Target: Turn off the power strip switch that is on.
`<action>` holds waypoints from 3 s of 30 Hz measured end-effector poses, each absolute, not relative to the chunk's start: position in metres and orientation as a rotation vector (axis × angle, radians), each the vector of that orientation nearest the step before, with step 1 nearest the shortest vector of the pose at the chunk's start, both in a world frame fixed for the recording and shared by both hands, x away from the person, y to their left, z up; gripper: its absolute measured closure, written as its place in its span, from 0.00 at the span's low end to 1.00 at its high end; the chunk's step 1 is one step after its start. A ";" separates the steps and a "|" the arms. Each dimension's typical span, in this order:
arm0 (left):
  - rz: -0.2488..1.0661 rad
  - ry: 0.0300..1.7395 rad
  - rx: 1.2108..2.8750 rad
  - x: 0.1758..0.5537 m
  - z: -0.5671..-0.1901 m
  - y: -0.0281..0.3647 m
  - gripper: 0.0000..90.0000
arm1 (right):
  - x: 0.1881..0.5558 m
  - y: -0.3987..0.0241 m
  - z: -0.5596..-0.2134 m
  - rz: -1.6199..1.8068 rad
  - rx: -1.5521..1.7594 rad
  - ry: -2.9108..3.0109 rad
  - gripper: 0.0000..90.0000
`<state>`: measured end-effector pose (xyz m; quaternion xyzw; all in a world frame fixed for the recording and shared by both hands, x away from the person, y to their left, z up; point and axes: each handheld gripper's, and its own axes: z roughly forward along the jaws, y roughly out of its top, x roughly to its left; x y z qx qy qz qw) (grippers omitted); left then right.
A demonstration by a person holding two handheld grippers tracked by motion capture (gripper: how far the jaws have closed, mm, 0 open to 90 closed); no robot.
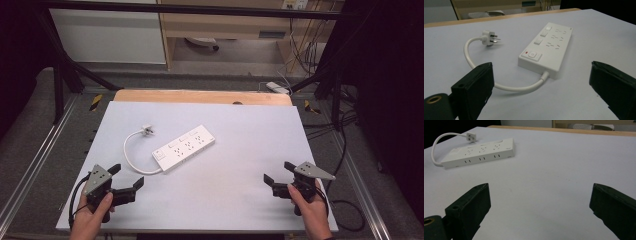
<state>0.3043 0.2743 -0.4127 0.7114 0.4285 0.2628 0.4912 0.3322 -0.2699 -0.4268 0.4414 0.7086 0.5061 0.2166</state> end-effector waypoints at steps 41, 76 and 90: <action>0.629 1.052 1.742 0.306 -0.415 0.275 0.06 | 0.339 -0.249 -0.406 1.432 1.161 2.012 0.02; 0.630 1.046 1.755 0.306 -0.415 0.275 0.06 | 0.350 -0.239 -0.368 1.448 1.115 2.001 0.05; 0.631 1.045 1.758 0.306 -0.416 0.275 0.06 | 0.358 -0.225 -0.355 1.454 1.089 1.976 0.12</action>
